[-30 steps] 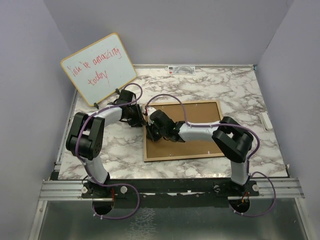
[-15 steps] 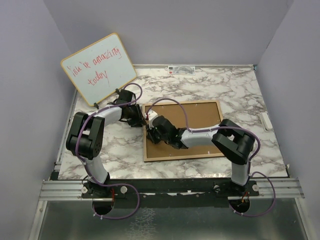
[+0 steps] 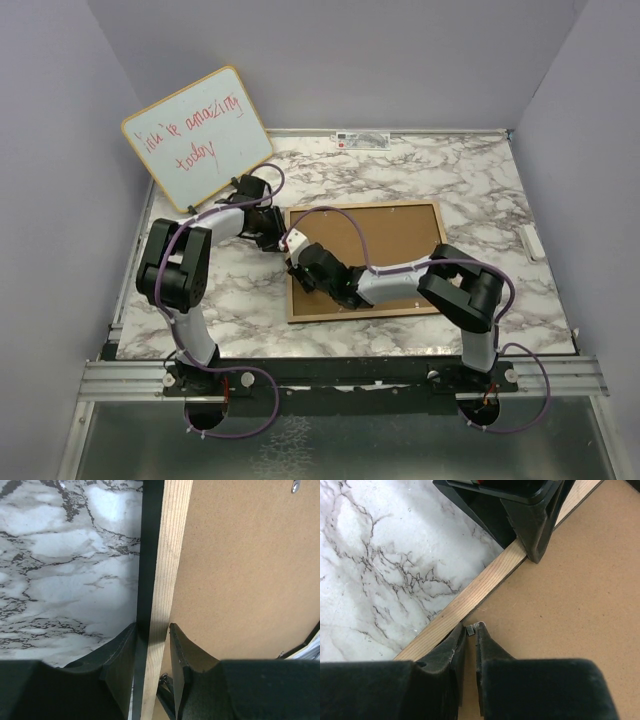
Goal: Put the photo into the frame
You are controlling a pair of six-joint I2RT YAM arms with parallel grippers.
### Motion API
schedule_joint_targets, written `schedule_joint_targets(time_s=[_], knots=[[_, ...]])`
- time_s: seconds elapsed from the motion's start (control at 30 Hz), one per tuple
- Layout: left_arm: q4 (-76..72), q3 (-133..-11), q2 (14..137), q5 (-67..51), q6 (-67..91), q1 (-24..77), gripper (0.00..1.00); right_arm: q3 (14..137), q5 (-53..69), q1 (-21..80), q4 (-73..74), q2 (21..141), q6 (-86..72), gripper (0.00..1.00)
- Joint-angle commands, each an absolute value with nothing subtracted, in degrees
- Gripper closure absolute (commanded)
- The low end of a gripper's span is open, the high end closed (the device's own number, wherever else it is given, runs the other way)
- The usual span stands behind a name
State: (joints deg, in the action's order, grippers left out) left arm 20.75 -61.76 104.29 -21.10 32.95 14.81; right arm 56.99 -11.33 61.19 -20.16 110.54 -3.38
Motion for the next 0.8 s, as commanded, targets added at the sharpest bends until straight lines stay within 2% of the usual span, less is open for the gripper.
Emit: schedule_joint_targets(time_s=[0.0,0.27,0.47,0.77], knots=[[22.1,-61.5,108.7,-18.4,30.4,14.6,0.65,53.6,-16.0,61.8,-10.1,117.4,-1.1,0.89],[22.0,-61.7,109.4,-18.6,30.1,14.5,0.65,54.2,-17.4,61.8,-10.8,116.6,-3.4,0.90],[22.0,-61.6,109.7,-19.1,30.1,14.5,0.65,58.2,-15.8,61.6,-9.2,115.2,-11.2,0.86],[22.0,-62.2,110.1,-19.8,30.1,14.5,0.65,58.0,-6.4,54.3,-9.3,103.3,-22.6,0.82]])
